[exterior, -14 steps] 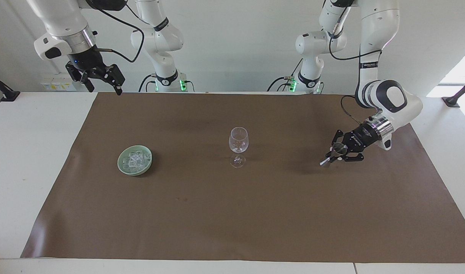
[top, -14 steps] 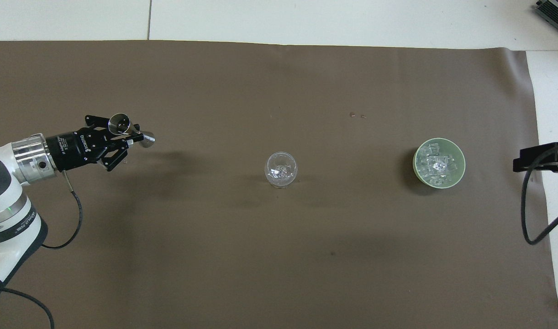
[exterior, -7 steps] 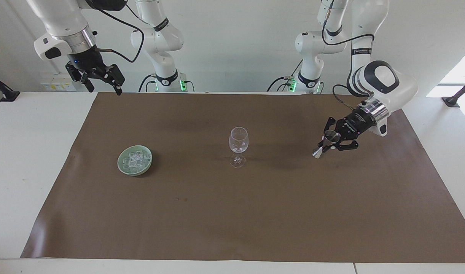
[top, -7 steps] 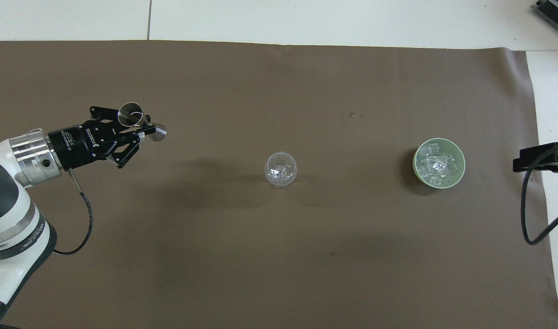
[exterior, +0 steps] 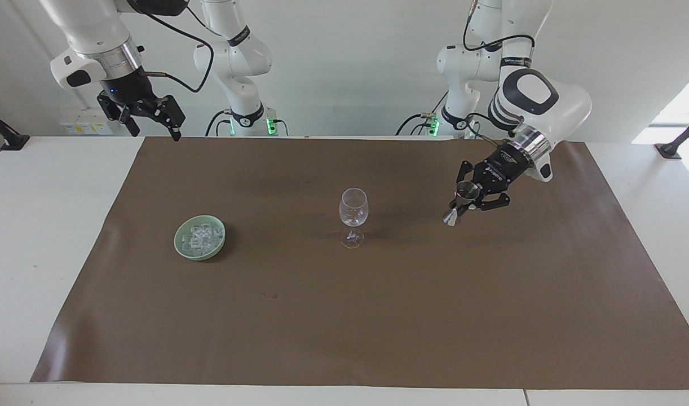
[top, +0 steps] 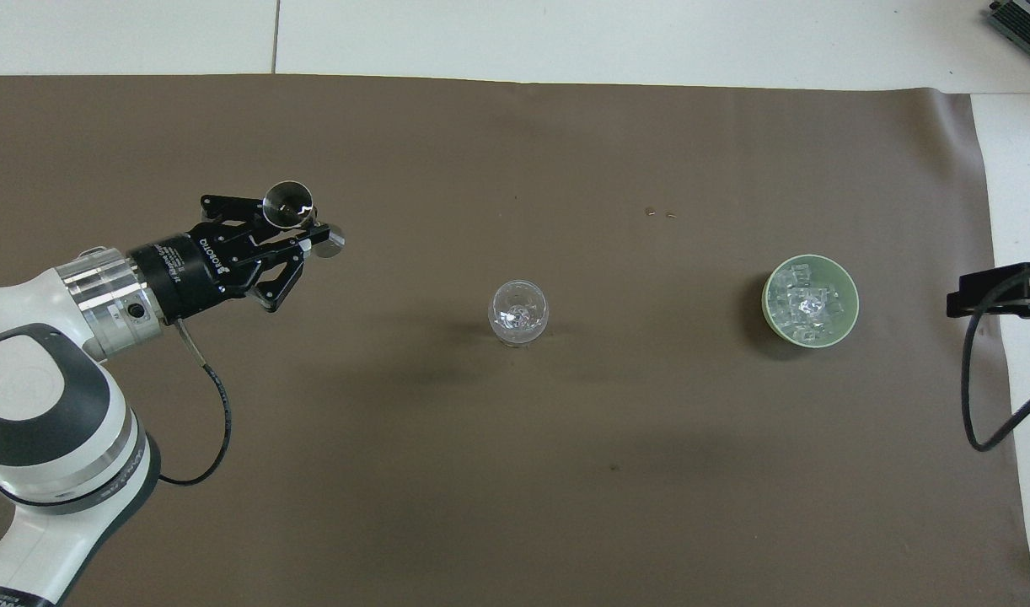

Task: Pour wine and add ice with both arms
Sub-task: 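Carry the jigger with the left gripper toward the clear glass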

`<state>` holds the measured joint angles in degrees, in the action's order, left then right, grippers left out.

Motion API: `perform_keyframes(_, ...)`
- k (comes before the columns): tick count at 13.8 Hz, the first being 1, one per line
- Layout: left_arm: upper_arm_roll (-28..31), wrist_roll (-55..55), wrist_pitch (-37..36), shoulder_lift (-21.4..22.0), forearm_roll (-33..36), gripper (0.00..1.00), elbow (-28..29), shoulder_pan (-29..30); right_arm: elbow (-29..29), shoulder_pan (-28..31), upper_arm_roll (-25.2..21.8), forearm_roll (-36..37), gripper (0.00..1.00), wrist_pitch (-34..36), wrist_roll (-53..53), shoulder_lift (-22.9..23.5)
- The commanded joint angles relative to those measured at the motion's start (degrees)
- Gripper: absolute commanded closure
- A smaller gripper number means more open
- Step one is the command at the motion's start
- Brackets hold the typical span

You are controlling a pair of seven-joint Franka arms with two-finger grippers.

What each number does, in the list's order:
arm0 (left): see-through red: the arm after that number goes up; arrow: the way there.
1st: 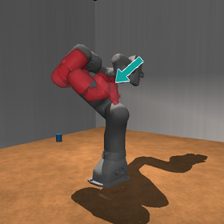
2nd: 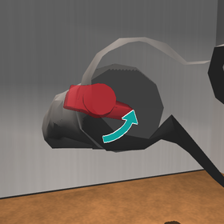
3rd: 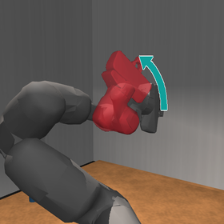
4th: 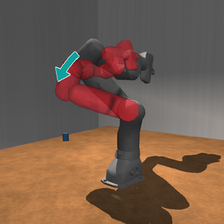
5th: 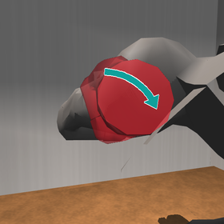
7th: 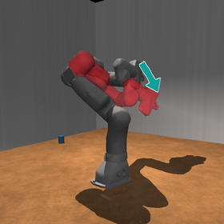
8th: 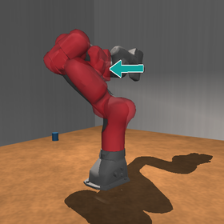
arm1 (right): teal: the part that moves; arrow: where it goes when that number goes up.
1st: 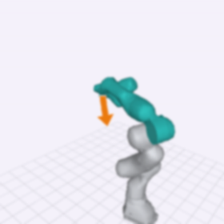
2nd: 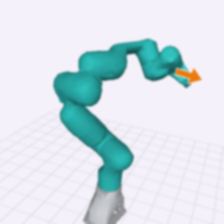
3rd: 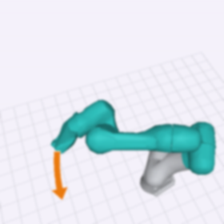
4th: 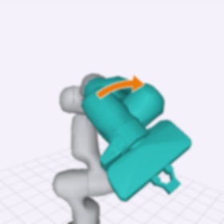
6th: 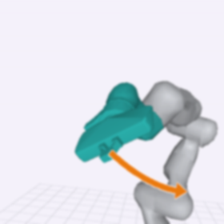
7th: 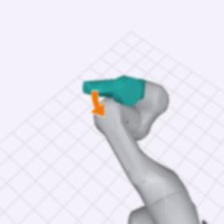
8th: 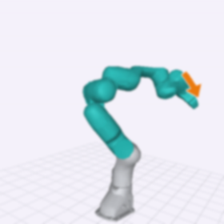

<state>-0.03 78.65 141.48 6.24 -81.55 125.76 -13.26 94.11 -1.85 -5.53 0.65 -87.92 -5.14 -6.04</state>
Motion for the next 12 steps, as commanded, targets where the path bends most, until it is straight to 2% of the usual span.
perform_keyframes(1, 0.64, 3.25, 6.69, 2.98, -1.15, 1.00, 1.86, -4.74, 0.90, 0.62, 0.25, -1.35, 0.00, -0.06, 1.80, -0.90)
perform_keyframes(5, -0.14, 6.60, 10.30, 3.95, -1.15, 1.00, 1.42, -6.78, 0.90, 0.62, 0.25, -1.35, 0.00, -0.06, 1.71, -0.90)
perform_keyframes(12, -3.48, 9.85, 15.93, 3.95, -1.07, 1.00, 0.72, -6.87, 0.90, 0.62, 0.25, -1.35, 0.00, -0.06, 1.80, -0.90)
